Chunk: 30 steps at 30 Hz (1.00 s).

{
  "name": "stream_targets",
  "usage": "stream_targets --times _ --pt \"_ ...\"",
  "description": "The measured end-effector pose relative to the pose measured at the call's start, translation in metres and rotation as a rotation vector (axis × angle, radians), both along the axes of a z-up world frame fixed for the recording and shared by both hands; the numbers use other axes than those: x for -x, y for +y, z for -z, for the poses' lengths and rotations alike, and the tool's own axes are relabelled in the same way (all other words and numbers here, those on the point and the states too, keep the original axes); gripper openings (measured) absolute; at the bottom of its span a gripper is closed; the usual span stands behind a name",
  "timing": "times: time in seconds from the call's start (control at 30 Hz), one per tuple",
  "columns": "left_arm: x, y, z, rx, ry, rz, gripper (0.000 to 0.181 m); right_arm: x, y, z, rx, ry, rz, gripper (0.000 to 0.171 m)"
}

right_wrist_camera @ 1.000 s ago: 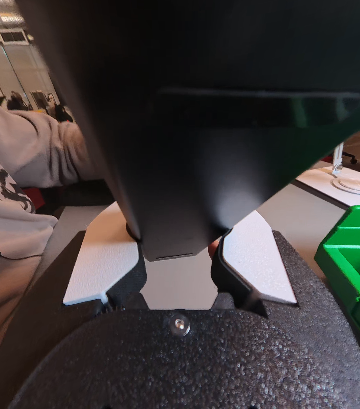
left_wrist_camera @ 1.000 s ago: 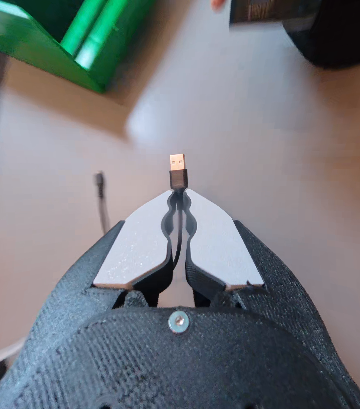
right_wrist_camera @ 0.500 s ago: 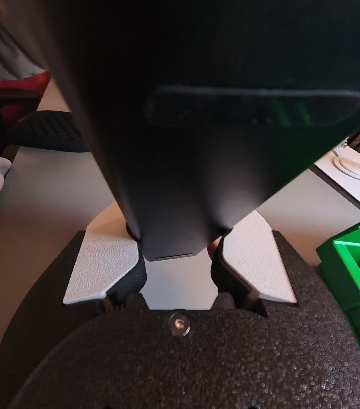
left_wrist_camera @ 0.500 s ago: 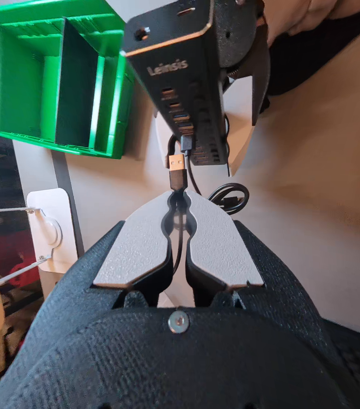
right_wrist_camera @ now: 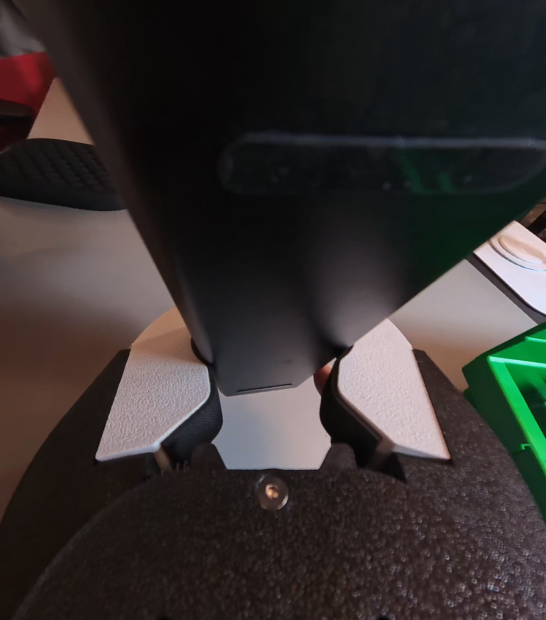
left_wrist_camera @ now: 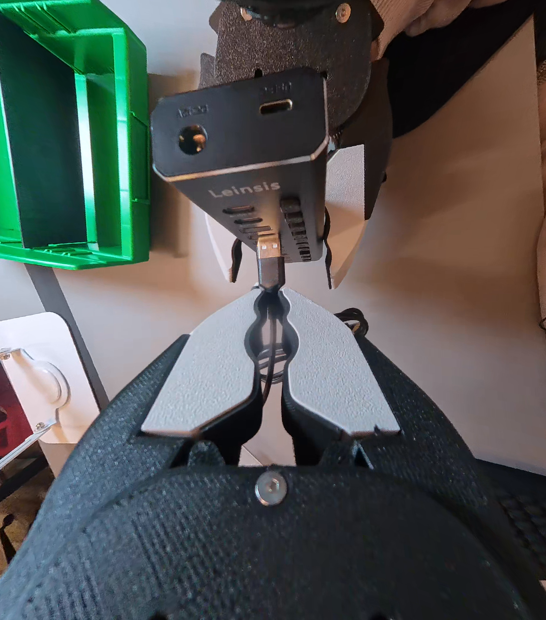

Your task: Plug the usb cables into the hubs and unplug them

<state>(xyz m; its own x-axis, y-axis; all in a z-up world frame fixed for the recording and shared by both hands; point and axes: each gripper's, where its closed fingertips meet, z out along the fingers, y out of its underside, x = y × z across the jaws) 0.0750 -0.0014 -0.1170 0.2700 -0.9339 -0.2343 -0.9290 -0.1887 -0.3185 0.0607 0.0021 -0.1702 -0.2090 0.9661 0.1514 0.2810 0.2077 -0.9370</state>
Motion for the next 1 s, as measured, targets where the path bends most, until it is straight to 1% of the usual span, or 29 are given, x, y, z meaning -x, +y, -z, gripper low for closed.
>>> stream_targets --times 0.1,0.2,0.53,0.6,0.7,0.83,1.0 --pt "0.0 0.001 -0.002 -0.013 -0.017 -0.004 0.006 0.0 -0.001 -0.001 0.015 0.003 -0.005 0.073" --pt "0.002 0.003 0.0 -0.029 0.005 -0.008 0.006 0.001 -0.004 0.0 0.019 -0.002 -0.017 0.073" --pt "-0.002 -0.001 0.001 -0.002 0.002 0.014 0.006 0.002 -0.008 0.005 0.019 -0.023 -0.023 0.073" --pt "-0.006 -0.001 0.001 0.003 -0.025 0.016 0.006 0.001 -0.011 -0.002 0.053 0.008 -0.035 0.073" --pt "-0.009 -0.004 0.002 0.012 -0.047 0.025 0.006 0.001 -0.013 0.003 -0.004 -0.028 -0.036 0.073" --pt "-0.008 -0.008 0.006 0.031 -0.069 0.023 0.006 0.001 -0.016 0.007 -0.005 -0.038 -0.047 0.073" --pt "-0.009 -0.009 0.002 -0.01 -0.139 0.038 0.006 0.002 -0.019 0.002 0.015 -0.02 -0.059 0.073"
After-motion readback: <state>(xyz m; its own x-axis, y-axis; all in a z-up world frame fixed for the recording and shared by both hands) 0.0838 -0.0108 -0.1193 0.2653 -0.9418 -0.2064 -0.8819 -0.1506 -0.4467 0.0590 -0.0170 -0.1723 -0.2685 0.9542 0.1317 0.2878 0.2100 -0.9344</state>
